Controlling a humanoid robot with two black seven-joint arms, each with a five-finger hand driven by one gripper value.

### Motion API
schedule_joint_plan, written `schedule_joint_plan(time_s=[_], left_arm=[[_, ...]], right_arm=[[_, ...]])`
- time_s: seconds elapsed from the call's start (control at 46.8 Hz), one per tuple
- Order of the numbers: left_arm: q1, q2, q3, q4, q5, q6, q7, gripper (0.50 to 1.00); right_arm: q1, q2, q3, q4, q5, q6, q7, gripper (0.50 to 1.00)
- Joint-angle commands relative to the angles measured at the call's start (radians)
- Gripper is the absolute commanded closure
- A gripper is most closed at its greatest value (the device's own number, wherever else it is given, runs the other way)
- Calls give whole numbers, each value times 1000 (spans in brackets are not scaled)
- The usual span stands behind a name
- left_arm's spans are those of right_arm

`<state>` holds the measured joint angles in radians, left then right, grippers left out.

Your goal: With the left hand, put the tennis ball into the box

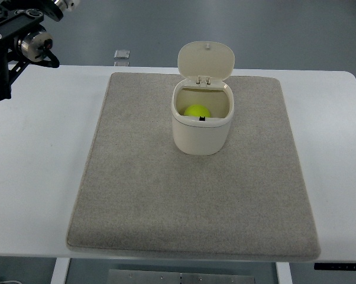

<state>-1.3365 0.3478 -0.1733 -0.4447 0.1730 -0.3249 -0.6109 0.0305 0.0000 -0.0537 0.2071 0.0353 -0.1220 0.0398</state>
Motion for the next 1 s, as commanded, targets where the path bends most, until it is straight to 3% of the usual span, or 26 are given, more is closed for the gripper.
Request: schedule_joint_plan(time_s=[0.0,0.192,0.748,0.983], left_arm=[[37,-29,-61,98,-9,-78,0,643],[114,-93,-124,230,-95,-171,0,637],[224,-178,-155,302,-466,-163,0,632],[258,-207,-170,334,-488,-125,0,632]], right_arm=[[0,0,0,0,0,1,0,599],[0,0,0,0,0,1,0,599],[0,0,0,0,0,-1,0,599],[0,0,0,0,0,-1,0,599]])
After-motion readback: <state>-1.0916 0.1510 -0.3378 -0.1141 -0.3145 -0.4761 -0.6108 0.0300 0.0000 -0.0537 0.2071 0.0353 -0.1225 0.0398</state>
